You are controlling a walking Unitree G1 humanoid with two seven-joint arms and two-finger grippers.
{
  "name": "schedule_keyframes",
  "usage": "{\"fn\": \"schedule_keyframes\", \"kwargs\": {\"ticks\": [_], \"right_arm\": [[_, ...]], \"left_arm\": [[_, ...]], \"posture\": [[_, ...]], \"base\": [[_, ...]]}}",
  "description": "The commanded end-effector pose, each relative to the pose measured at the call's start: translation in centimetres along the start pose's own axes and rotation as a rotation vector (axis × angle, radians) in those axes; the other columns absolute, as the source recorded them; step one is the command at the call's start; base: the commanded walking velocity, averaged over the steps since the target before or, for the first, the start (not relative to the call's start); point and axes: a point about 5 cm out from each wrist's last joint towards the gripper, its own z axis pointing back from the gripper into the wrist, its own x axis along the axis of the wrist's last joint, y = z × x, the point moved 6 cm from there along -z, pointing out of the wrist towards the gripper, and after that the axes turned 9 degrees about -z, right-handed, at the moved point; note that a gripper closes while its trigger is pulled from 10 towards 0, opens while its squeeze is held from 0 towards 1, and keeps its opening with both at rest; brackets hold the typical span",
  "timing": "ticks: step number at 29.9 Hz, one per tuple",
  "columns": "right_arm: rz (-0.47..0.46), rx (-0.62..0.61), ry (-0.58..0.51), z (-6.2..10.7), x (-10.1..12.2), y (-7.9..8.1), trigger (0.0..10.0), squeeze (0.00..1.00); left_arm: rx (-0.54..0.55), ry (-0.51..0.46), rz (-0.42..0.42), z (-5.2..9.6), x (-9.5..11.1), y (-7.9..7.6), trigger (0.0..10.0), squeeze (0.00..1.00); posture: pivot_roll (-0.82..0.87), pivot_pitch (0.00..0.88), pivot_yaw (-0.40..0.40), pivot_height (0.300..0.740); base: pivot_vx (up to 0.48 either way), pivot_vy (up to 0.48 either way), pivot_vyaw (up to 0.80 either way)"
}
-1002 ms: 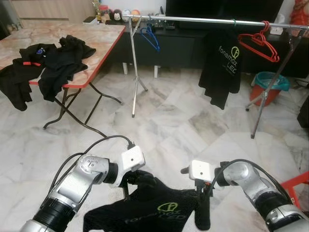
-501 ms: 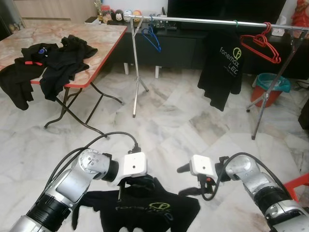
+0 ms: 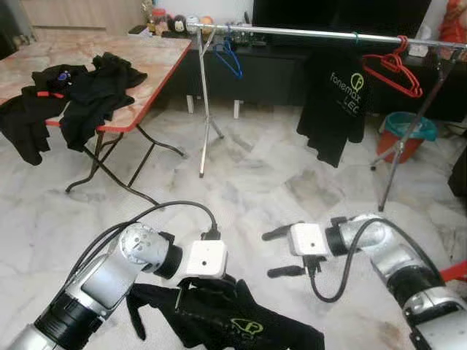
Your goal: Hang hanger
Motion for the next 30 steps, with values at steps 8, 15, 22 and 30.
{"fn": "schedule_keyframes", "kwargs": {"ticks": [8, 15, 22, 30], "right_arm": [[0.269, 0.253, 0.095, -1.2, -0.3, 3.4, 10.0, 0.0], [0.297, 0.245, 0.065, -2.5, 0.5, 3.4, 10.0, 0.0], [0.321, 0.167, 0.1, -3.2, 0.0, 2.5, 10.0, 0.0], [0.288, 0.179, 0.079, -3.6, -0.1, 3.0, 10.0, 0.0]], "left_arm": [[-0.009, 0.011, -0.146, 0.0, 1.7, 0.9, 10.0, 0.0], [-0.011, 0.008, -0.191, -0.7, 2.5, 1.1, 10.0, 0.0], [-0.033, 0.053, -0.254, -1.0, 2.5, 1.1, 10.0, 0.0], [-0.033, 0.054, -0.273, -1.2, 2.7, 1.2, 10.0, 0.0]], "posture": [[0.04, 0.0, -0.041, 0.74], [0.05, 0.0, -0.05, 0.74], [0.06, 0.0, -0.054, 0.74], [0.06, 0.0, -0.057, 0.74]], "base": [[0.0, 0.0, 0.0], [0.0, 0.0, 0.0], [0.0, 0.0, 0.0], [0.0, 0.0, 0.0]]}}
